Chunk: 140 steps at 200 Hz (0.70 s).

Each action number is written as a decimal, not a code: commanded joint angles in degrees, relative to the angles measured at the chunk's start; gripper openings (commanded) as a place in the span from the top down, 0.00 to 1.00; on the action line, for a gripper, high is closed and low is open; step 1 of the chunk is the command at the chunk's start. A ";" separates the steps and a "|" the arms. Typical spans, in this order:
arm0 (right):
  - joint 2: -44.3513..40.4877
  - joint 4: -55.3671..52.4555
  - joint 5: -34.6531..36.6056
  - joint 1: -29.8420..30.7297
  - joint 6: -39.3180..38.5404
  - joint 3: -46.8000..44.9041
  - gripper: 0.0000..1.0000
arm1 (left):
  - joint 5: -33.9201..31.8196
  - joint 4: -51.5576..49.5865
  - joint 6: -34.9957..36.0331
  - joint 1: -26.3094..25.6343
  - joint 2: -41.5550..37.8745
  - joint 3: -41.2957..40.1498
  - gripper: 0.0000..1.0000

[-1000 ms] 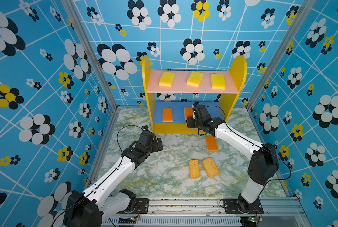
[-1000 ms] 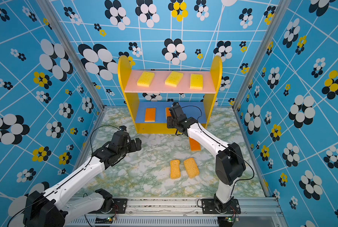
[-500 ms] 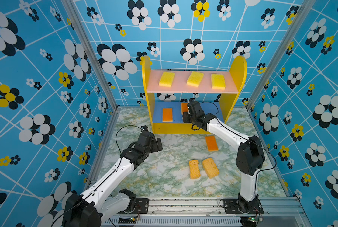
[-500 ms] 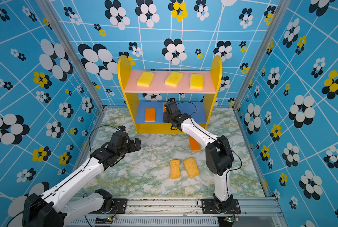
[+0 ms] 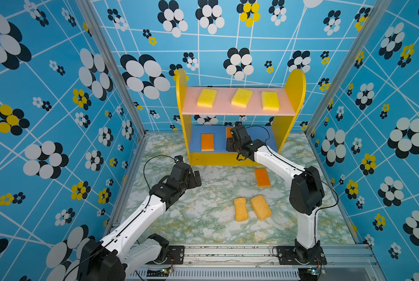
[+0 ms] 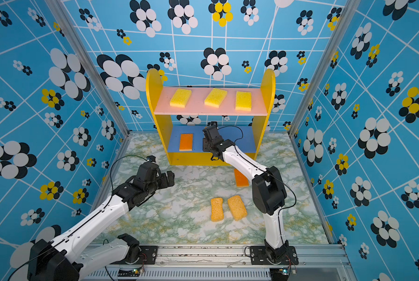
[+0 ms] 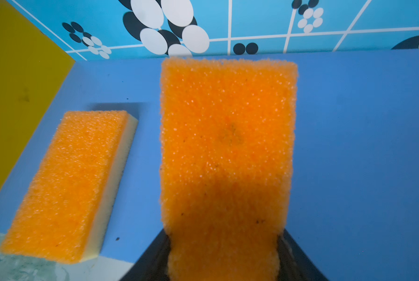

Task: Arrange cleaning sponges on a shelf
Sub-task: Place the cleaning sponge at the shelf.

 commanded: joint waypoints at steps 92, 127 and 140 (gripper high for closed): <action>1.63 -3.17 2.30 -0.43 2.00 1.80 0.14 | -0.66 -0.96 0.05 0.38 -0.81 0.86 0.01; -0.70 -3.09 1.64 -0.39 1.08 1.27 0.01 | -0.62 -0.96 0.21 0.40 -0.80 0.92 0.01; -1.74 -3.52 0.17 -0.40 -0.66 1.59 0.01 | -0.57 -0.87 0.17 0.40 -0.72 0.91 0.01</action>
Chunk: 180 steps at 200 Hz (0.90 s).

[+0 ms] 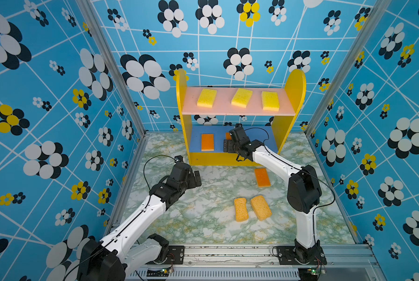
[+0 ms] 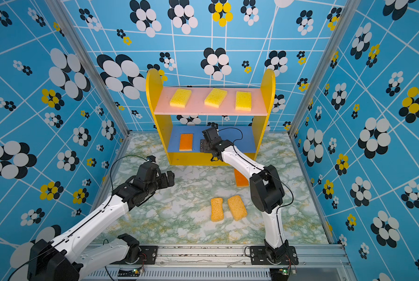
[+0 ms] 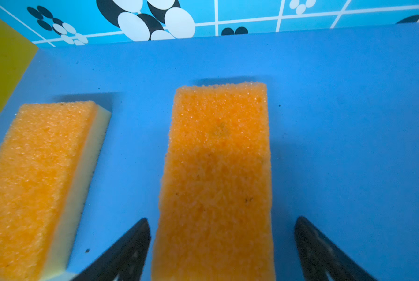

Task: Arrange cleaning sponges on a shelf
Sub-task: Place the cleaning sponge at the shelf.

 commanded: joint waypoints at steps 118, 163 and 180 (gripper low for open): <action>-27.35 -6.72 -2.70 -0.52 -9.56 -17.48 0.01 | -0.48 0.55 0.77 0.36 0.86 1.07 0.01; -38.97 -7.98 -0.56 -1.07 -7.52 -29.40 0.01 | 0.56 1.83 0.97 0.47 2.87 1.55 0.01; -41.74 -8.74 -0.12 -1.56 -6.43 -33.40 0.01 | 0.97 2.20 1.00 0.40 3.57 1.75 0.01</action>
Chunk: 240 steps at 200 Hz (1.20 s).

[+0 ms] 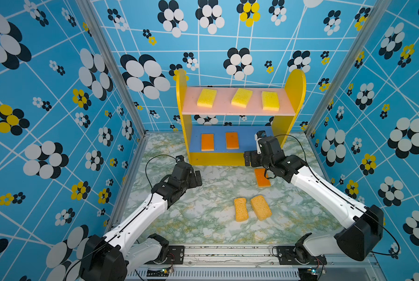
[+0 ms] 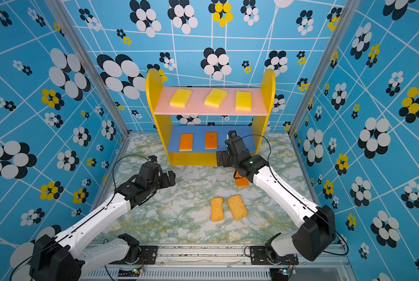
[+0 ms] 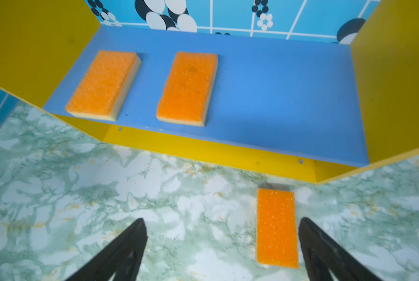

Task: Arrange cleaning sponges on a shelf
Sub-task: Place the cleaning sponge at the shelf, then pick up the cleaning sponge at the middle-right of the table.

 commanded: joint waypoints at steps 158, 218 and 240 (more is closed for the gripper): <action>7.74 5.68 -7.13 -10.31 10.30 -19.34 0.01 | 0.20 -0.54 0.82 0.41 0.64 2.16 0.01; 13.35 10.41 -6.21 -11.36 8.37 -19.00 0.01 | 0.90 -0.37 0.11 0.39 1.40 2.54 0.01; 14.97 12.01 -6.02 -11.74 8.10 -19.05 0.01 | 0.75 -0.64 0.05 0.38 1.14 2.51 0.01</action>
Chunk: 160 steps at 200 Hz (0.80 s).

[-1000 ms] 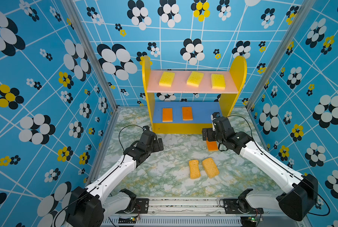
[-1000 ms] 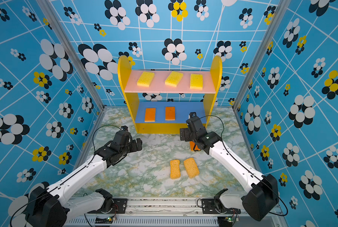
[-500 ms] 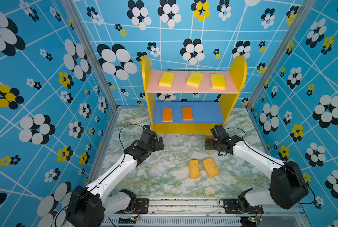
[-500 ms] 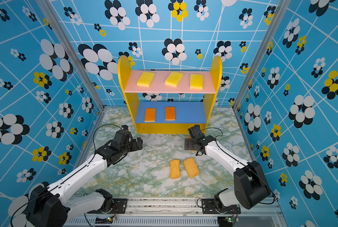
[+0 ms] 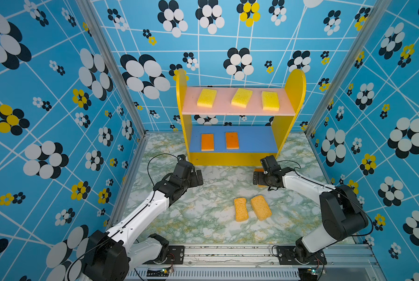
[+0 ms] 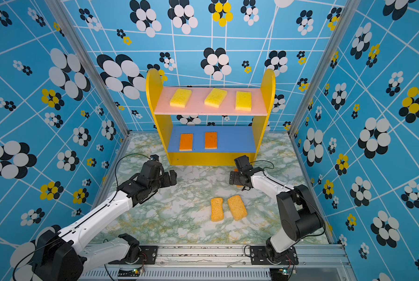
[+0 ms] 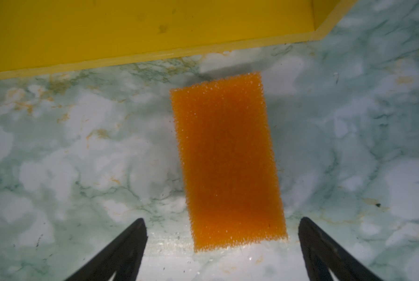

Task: Arrange cleaning sponges on a shelf
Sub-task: Pick up the cleaning sponge at the middle-right of the table.

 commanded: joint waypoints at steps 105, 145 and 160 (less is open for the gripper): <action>5.38 5.11 -0.64 -1.47 -1.13 -0.15 0.03 | -0.37 -1.52 -0.42 0.31 -0.94 1.41 0.01; 5.38 5.41 -0.88 -1.48 -1.31 -0.47 0.07 | -0.28 -1.59 -0.46 0.27 -1.07 1.33 0.01; 5.55 5.30 -1.21 -1.51 -1.44 -0.54 0.09 | -0.40 -1.54 -0.55 0.31 -1.07 1.24 0.01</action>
